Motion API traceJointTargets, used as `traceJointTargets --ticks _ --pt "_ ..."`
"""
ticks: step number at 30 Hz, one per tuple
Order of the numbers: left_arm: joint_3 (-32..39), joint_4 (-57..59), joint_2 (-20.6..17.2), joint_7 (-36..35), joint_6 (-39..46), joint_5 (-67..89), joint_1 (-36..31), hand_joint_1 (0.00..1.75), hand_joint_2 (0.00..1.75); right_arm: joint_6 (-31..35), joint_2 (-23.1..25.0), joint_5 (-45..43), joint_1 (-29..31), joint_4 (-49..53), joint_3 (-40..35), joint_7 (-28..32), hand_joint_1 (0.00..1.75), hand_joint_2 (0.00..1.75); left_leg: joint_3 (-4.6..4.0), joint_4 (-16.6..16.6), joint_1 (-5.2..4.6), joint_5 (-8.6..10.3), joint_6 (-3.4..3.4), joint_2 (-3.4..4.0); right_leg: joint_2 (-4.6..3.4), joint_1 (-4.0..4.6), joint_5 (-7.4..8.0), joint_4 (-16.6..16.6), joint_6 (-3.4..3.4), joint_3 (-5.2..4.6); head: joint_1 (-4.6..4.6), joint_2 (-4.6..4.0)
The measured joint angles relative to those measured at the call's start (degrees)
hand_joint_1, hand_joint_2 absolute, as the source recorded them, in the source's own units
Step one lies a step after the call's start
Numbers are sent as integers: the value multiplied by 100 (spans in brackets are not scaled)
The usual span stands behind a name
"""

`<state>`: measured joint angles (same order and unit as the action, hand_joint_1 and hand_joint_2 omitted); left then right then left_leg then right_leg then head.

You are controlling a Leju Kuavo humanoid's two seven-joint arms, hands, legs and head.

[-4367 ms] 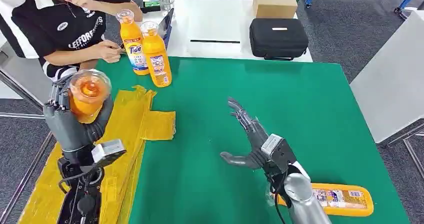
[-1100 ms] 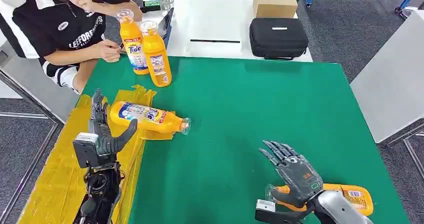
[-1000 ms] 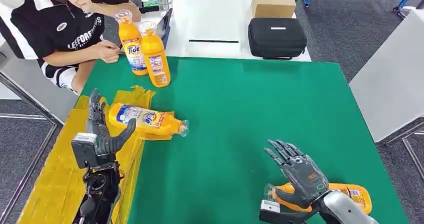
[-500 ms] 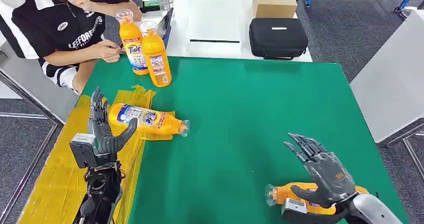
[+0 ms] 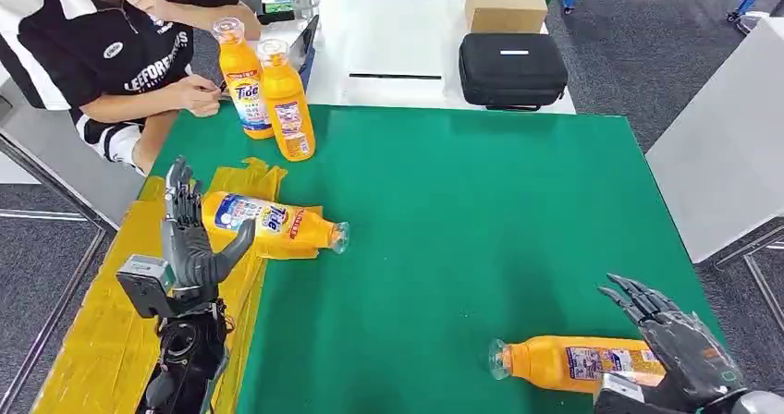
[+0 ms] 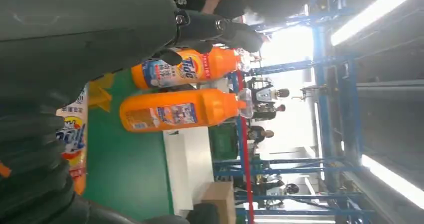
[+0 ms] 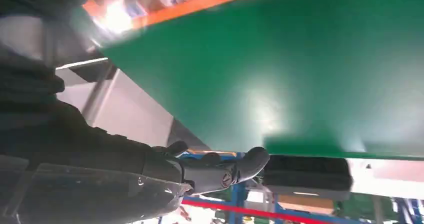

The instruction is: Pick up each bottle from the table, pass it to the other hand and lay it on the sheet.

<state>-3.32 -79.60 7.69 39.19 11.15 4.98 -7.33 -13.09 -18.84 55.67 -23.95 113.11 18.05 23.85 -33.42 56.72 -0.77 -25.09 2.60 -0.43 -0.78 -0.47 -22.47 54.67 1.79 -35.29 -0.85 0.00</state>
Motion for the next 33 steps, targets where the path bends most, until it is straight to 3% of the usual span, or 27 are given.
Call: traceJointTargets --ticks 16,33 --pt "-287 -533 -11 -31 -22 -20 131 0 175 280 839 1383 246 -638 717 -122 0 175 1 0 0 0 0 7 1 0 0 0 0 2 2 0" --pt "-429 -614 -11 -87 28 41 137 0 175 348 1126 1893 832 -2317 949 -197 0 175 2 0 0 0 0 7 1 1 0 1 0 3 0 0"
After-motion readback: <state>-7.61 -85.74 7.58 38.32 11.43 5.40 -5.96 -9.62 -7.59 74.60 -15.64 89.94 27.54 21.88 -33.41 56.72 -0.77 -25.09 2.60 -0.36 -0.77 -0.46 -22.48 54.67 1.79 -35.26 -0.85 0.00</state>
